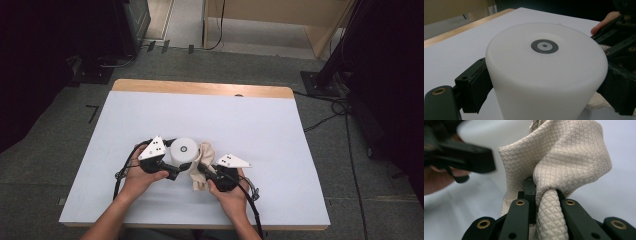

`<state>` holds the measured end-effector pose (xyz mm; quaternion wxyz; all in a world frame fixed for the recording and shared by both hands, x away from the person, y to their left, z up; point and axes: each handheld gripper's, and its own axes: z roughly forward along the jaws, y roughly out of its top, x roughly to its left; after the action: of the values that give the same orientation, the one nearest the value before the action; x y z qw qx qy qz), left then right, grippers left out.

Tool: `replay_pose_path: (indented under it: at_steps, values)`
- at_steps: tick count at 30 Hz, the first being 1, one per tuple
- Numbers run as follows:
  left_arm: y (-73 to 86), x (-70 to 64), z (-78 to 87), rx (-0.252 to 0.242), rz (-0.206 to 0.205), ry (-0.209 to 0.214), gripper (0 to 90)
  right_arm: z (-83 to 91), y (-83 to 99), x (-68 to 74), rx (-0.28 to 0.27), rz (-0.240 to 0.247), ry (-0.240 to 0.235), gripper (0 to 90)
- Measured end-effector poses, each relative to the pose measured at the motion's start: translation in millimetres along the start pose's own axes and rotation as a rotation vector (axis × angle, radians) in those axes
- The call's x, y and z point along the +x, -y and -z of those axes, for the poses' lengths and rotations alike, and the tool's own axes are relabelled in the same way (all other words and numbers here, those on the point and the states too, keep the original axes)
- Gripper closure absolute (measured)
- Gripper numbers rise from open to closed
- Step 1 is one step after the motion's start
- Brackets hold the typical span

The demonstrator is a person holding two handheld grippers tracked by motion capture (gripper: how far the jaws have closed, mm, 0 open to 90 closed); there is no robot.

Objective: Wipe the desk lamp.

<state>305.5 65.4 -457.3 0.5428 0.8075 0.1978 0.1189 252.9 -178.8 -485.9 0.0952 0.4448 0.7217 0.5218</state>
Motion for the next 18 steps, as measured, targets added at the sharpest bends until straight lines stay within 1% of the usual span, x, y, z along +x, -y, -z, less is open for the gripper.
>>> replay_pose_path:
  at_steps: [2, 4, 7, 9, 11, 12, 13, 14, 15, 17, 18]
  values:
    - [0.3, 0.4, -0.2, -0.001, -0.001, 0.004, 8.8, -4.8, 3.5, -3.1, 0.042, -0.015, 0.01, 82.8]
    - [0.4, 1.2, 0.2, 0.0, -0.004, 0.01, 8.8, -7.9, 5.8, -4.1, 0.063, -0.025, 0.019, 82.9]
    - [0.8, 1.4, 0.8, 0.0, -0.016, 0.018, 8.8, -7.7, 3.9, -4.0, 0.084, -0.03, 0.015, 82.9]
    - [1.3, 2.2, 0.9, -0.001, -0.012, 0.022, 8.8, -7.9, 0.2, -5.7, 0.106, -0.061, 0.001, 82.9]
    - [1.0, 1.8, 0.2, 0.0, -0.012, 0.023, 8.8, -9.0, -5.9, -7.1, 0.149, -0.054, 0.003, 82.8]
    - [1.1, 1.8, 0.3, 0.001, -0.015, 0.024, 8.8, -9.2, -9.8, -8.0, 0.161, -0.021, 0.018, 82.7]
    - [1.2, 1.5, 0.3, 0.001, -0.014, 0.025, 8.8, -9.2, -13.1, -8.7, 0.166, 0.002, 0.029, 82.8]
    - [1.0, 0.8, 0.4, 0.004, -0.013, 0.022, 8.7, -9.1, -15.5, -10.4, 0.165, -0.001, 0.023, 82.9]
    - [0.8, 0.0, 0.8, 0.006, -0.019, 0.019, 8.7, -9.1, -16.9, -12.4, 0.158, -0.015, 0.007, 83.0]
    - [0.4, 0.3, 1.5, 0.012, -0.014, 0.023, 8.7, -8.8, -16.0, -13.8, 0.138, -0.012, -0.005, 83.3]
    - [-0.8, 0.3, 2.1, 0.023, -0.016, 0.027, 8.7, -8.8, -14.3, -13.0, 0.131, -0.023, -0.01, 83.3]
